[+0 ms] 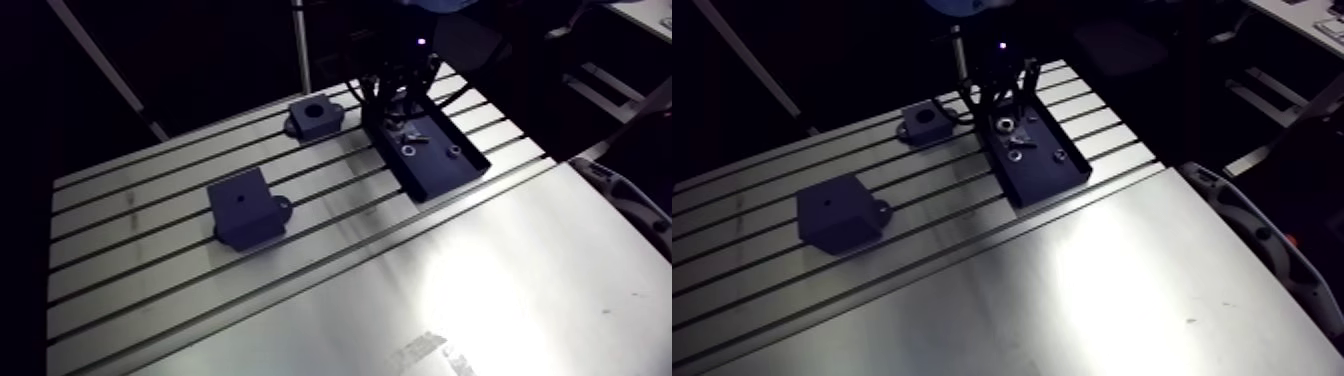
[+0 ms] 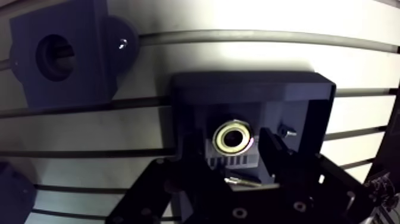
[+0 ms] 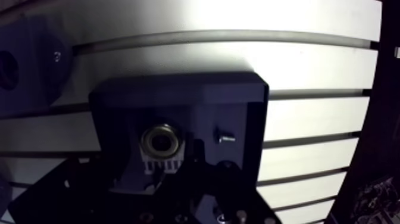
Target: Pick up the bearing and press it into the housing until flush.
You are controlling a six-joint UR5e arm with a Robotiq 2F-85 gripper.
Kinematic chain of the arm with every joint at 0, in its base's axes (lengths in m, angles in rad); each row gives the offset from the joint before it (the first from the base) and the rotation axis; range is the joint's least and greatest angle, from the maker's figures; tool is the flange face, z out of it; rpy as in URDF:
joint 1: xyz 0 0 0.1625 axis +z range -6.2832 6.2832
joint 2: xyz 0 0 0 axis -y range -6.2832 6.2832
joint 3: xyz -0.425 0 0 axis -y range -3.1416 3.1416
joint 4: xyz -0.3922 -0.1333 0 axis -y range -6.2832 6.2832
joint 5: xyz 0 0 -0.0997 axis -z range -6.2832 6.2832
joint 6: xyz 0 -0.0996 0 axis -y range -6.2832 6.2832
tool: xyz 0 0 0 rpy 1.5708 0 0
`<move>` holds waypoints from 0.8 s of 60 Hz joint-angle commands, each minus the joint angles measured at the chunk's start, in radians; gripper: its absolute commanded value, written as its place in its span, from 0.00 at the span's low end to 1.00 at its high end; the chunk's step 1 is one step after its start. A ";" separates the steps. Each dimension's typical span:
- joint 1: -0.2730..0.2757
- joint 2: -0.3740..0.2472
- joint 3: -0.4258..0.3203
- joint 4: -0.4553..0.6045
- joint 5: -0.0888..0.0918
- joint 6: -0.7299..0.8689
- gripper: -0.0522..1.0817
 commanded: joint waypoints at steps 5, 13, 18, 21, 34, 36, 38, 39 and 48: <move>0.000 0.004 -0.001 -0.007 0.001 -0.003 0.41; 0.000 0.013 -0.004 -0.007 0.001 -0.003 0.41; 0.000 0.013 -0.007 -0.005 0.001 -0.003 0.41; 0.000 0.013 -0.009 -0.005 0.001 -0.003 0.42; 0.000 0.013 -0.011 -0.005 0.001 -0.005 0.45; 0.000 0.014 -0.011 -0.005 0.001 -0.005 0.45; 0.000 0.014 -0.011 -0.005 0.001 -0.005 0.46; 0.000 0.014 -0.011 -0.005 0.001 -0.005 0.46; 0.000 0.014 -0.011 -0.004 0.001 -0.005 0.46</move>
